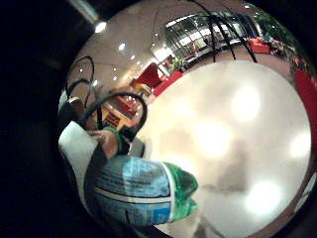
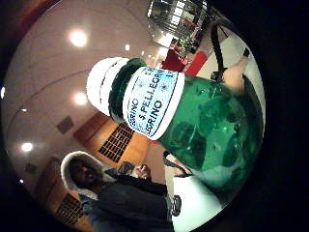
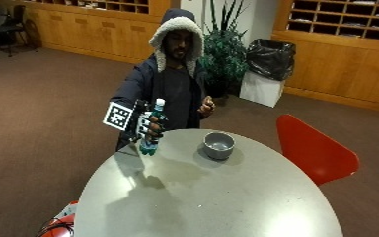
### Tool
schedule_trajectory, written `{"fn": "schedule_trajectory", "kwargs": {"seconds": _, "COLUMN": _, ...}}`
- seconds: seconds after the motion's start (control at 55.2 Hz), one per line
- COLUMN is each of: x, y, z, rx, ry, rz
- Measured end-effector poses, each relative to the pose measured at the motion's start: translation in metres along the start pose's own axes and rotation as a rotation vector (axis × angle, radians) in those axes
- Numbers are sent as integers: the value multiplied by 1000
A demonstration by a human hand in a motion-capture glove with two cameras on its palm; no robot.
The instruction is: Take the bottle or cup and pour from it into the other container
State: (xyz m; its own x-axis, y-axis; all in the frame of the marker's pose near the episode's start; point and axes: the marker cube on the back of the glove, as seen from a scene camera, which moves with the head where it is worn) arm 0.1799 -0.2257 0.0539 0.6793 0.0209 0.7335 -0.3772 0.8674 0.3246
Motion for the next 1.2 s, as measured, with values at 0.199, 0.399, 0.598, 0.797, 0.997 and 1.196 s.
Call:
{"fn": "schedule_trajectory", "kwargs": {"seconds": 0.199, "x": -43, "y": -7, "z": 37, "rx": 9, "ry": 168, "rz": -35}}
{"fn": "schedule_trajectory", "kwargs": {"seconds": 0.399, "x": -71, "y": 14, "z": 80, "rx": -206, "ry": 475, "rz": -141}}
{"fn": "schedule_trajectory", "kwargs": {"seconds": 0.598, "x": -91, "y": 10, "z": 116, "rx": -387, "ry": 794, "rz": -246}}
{"fn": "schedule_trajectory", "kwargs": {"seconds": 0.797, "x": -107, "y": 4, "z": 149, "rx": -484, "ry": 997, "rz": -329}}
{"fn": "schedule_trajectory", "kwargs": {"seconds": 0.997, "x": -125, "y": 3, "z": 171, "rx": -540, "ry": 1168, "rz": -417}}
{"fn": "schedule_trajectory", "kwargs": {"seconds": 1.196, "x": -141, "y": 4, "z": 197, "rx": -612, "ry": 1404, "rz": -553}}
